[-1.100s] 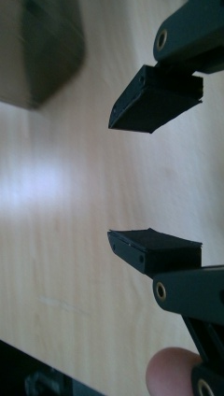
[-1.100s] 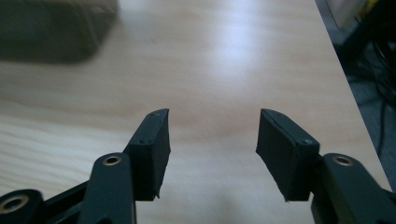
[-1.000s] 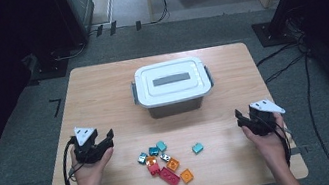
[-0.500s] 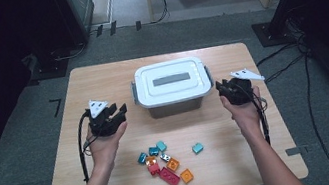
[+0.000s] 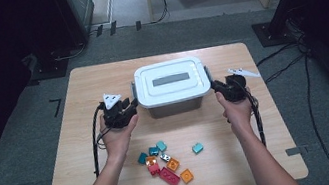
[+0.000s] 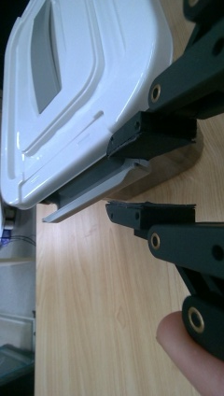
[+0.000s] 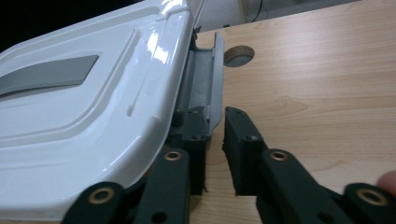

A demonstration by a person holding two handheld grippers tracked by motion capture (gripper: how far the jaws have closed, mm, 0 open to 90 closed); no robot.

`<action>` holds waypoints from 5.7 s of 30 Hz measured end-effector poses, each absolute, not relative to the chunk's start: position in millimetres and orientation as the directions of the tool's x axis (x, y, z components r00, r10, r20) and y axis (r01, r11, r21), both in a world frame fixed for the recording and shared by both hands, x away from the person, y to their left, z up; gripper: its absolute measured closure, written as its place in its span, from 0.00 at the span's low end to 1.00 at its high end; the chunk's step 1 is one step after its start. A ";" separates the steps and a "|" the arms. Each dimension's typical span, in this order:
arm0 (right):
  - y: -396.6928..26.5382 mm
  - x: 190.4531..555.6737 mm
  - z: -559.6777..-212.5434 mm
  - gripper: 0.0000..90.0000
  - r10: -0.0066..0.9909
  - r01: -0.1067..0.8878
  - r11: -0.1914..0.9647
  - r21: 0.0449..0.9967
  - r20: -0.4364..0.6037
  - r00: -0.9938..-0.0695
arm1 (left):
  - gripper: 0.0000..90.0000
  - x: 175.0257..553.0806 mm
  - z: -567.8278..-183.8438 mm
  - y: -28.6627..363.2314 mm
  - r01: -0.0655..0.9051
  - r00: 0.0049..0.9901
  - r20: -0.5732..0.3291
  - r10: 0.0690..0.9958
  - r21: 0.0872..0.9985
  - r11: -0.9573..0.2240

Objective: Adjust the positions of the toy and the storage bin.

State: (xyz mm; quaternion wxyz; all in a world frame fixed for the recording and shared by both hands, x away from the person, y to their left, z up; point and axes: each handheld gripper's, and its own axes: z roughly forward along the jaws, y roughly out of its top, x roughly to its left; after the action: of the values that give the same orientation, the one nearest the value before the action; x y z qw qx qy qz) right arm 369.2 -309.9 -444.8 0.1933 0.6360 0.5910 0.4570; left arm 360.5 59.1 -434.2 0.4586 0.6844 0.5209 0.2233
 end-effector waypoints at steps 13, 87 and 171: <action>-315.3 353.1 -442.2 0.94 0.910 0.599 -0.288 0.747 0.409 -0.072 | 0.89 365.9 -439.3 59.3 0.540 0.410 -0.244 0.879 0.841 -0.019; -146.0 183.0 -500.7 0.31 0.860 0.620 0.159 0.768 0.202 -0.470 | 0.65 229.5 -511.1 96.3 0.651 0.448 -0.257 0.857 0.750 -0.116; -238.1 186.2 -504.0 0.54 0.939 0.630 0.173 0.757 0.066 -0.338 | 0.55 230.0 -496.2 45.9 0.580 0.584 -0.268 0.766 0.798 -0.163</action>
State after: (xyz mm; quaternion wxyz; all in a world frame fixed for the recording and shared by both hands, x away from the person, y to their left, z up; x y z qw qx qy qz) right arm 186.2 -238.1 -504.0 0.2153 0.5337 0.7350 0.3586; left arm 230.0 45.9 -496.2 0.4695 0.7561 0.4449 0.0992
